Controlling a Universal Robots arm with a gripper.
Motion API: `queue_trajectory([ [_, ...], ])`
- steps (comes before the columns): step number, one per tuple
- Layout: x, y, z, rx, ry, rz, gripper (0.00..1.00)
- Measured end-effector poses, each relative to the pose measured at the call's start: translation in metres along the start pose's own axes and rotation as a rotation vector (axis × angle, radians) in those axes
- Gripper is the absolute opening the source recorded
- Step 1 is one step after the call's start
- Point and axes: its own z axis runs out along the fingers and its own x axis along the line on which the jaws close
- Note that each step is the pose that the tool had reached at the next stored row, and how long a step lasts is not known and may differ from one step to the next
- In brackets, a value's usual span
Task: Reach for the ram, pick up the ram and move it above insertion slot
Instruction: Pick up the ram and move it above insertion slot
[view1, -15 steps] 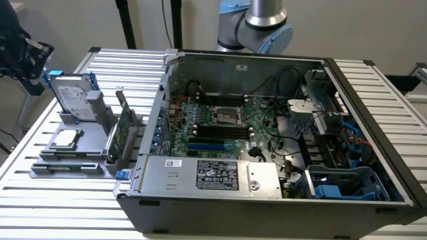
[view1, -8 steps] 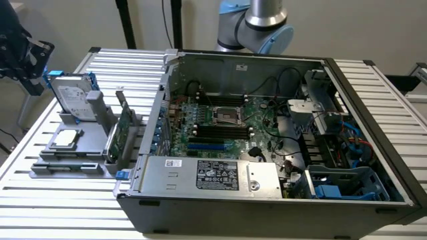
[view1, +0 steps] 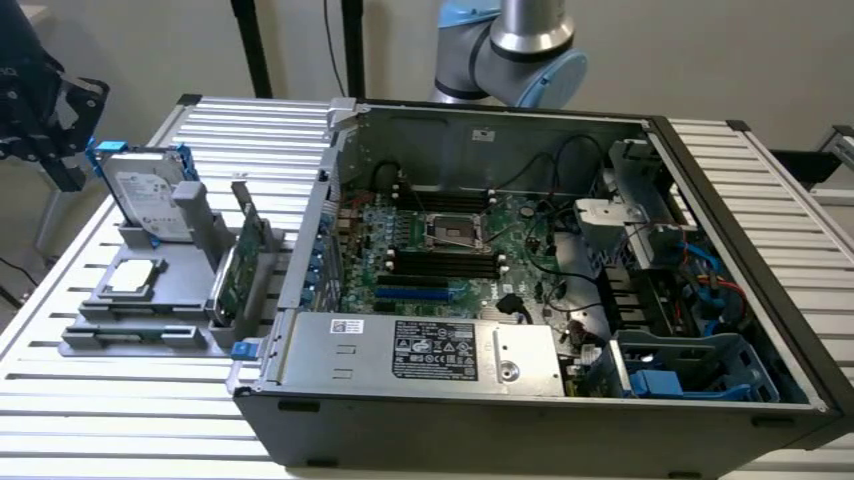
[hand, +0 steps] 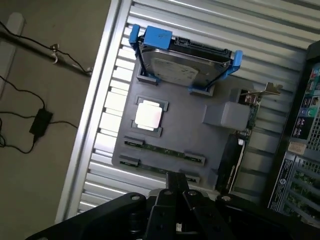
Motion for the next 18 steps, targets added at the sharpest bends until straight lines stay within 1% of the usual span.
queue_trajectory([
  [18,0.0,0.0,0.0001,0.0002,0.0125,-0.326,0.11],
])
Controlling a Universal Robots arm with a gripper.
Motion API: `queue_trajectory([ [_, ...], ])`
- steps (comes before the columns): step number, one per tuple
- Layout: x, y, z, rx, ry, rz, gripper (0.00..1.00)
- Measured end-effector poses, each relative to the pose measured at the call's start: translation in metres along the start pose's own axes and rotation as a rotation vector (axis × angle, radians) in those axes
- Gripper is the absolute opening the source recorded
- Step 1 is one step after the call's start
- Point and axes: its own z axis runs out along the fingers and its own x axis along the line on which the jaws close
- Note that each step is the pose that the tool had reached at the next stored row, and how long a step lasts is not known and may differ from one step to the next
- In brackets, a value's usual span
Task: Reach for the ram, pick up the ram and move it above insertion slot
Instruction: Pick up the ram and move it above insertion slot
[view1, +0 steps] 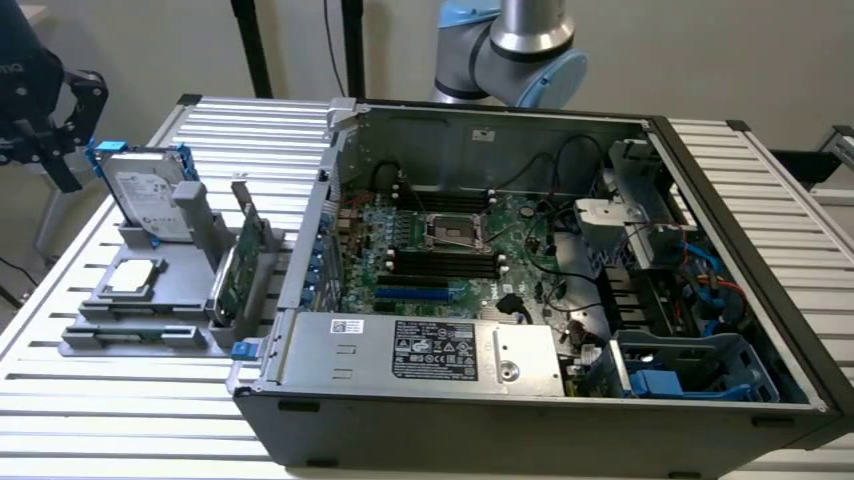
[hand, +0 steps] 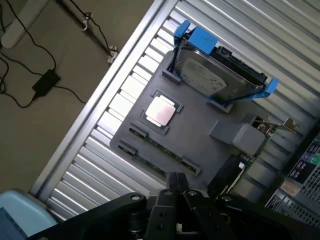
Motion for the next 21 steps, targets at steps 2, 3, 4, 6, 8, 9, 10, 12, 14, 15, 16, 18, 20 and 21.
queue_trajectory([
  [2,0.0,0.0,0.0,0.0,0.0013,-0.038,0.11],
  [3,0.0,0.0,0.0,-0.0001,0.0021,-0.056,0.11],
  [4,0.0,0.0,0.0,-0.0001,0.0028,-0.074,0.11],
  [6,0.0,0.0,0.0,0.0,0.0041,-0.11,0.11],
  [8,0.0,0.0,0.0,0.0001,0.0056,-0.147,0.11],
  [9,0.0,0.0,0.0,0.0001,0.0063,-0.165,0.11],
  [10,0.0,0.0,0.0,0.0001,0.007,-0.183,0.11],
  [12,0.0,-0.0001,0.0,0.0001,0.0083,-0.219,0.11],
  [14,0.0,0.0001,0.0,0.0001,0.0097,-0.255,0.11],
  [15,0.0001,0.0001,0.0,0.0001,0.0105,-0.272,0.11],
  [16,0.0003,0.0003,0.0,0.0002,0.0112,-0.288,0.11],
  [18,0.0006,0.0004,0.0,0.0008,0.0131,-0.321,0.11],
  [20,0.0008,0.0005,0.0,0.001,0.0145,-0.356,0.11],
  [21,0.0008,0.0006,0.0001,0.0011,0.0151,-0.375,0.11],
])
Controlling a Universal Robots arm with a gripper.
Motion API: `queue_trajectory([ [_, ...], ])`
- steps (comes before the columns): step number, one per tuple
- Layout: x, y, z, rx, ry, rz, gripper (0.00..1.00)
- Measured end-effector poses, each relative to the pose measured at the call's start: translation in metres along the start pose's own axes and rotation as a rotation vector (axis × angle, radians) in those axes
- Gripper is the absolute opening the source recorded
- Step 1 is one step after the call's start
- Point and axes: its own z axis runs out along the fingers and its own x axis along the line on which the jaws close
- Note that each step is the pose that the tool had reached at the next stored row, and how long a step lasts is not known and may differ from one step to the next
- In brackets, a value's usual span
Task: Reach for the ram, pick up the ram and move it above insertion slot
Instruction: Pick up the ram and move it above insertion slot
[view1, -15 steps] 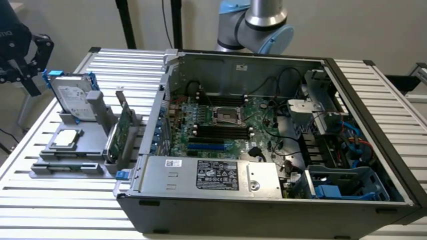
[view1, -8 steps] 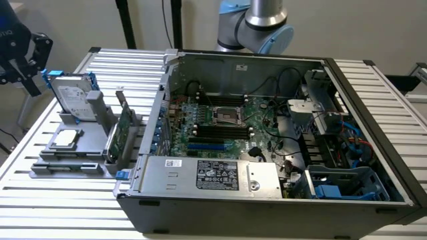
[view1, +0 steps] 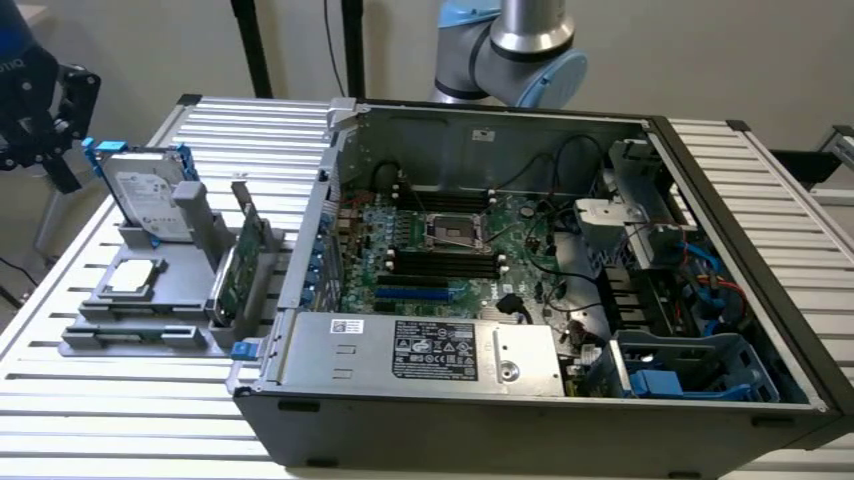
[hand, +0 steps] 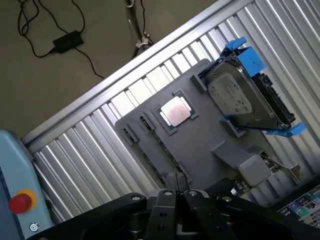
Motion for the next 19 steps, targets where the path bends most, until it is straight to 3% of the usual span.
queue_trajectory([
  [19,0.0,0.0,0.0016,0.0034,0.0116,-0.345,0.11],
])
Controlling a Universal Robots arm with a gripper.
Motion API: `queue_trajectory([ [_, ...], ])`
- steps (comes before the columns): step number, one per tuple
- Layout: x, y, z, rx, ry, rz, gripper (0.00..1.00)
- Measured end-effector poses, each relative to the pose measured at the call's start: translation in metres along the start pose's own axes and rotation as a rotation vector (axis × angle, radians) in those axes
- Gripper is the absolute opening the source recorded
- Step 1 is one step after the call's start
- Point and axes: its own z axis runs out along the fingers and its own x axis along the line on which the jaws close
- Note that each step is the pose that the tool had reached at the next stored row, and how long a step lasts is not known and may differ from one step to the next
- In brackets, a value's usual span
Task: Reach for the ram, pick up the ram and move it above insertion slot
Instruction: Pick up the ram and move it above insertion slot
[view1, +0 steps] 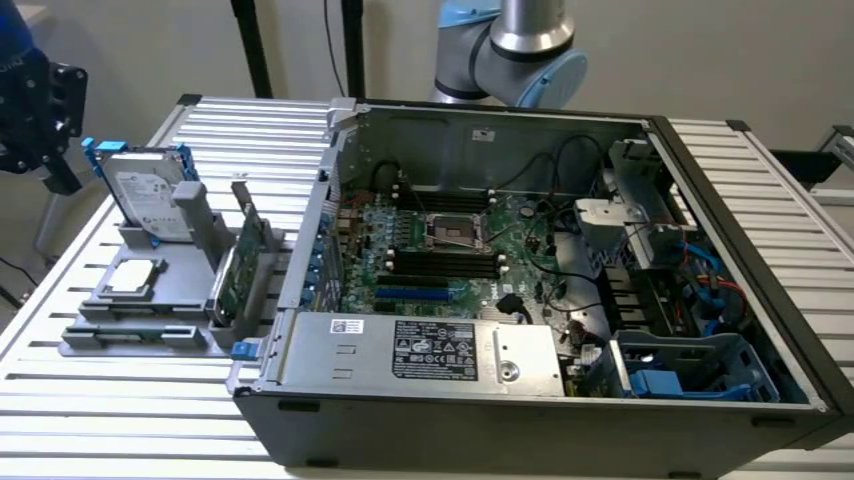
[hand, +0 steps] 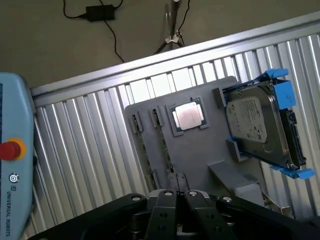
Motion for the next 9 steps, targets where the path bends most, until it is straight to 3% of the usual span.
queue_trajectory([
  [4,0.0,0.0,0.001,0.0048,0.0014,-0.072,0.11],
  [9,0.0,-0.0001,0.0023,0.016,0.0019,-0.163,0.11],
])
